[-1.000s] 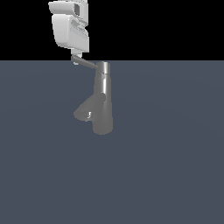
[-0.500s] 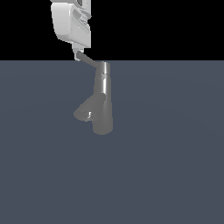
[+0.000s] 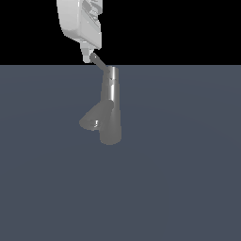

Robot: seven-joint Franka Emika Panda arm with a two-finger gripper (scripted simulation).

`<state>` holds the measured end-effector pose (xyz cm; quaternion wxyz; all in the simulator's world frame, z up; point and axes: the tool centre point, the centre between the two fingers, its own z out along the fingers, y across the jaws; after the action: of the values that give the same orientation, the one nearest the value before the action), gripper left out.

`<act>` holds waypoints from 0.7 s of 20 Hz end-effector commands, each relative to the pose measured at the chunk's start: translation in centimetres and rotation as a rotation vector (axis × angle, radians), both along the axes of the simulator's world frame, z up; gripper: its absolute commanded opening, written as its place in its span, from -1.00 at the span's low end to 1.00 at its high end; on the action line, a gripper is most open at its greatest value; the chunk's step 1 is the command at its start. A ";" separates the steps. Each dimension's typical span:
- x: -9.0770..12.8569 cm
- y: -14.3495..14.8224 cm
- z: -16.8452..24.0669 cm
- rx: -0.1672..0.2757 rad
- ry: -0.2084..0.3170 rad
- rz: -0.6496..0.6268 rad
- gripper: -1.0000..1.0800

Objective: Turn on the faucet by rotating a designated handle.

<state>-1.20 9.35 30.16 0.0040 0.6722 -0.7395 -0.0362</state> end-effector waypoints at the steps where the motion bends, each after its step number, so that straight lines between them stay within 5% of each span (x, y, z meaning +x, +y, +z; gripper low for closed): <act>1: -0.1 -0.6 0.0 0.000 -0.001 0.000 -1.00; 14: -1.3 -9.3 0.1 -0.001 0.004 -0.004 -1.00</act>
<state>-2.34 3.31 30.39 0.0030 0.6846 -0.7279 -0.0373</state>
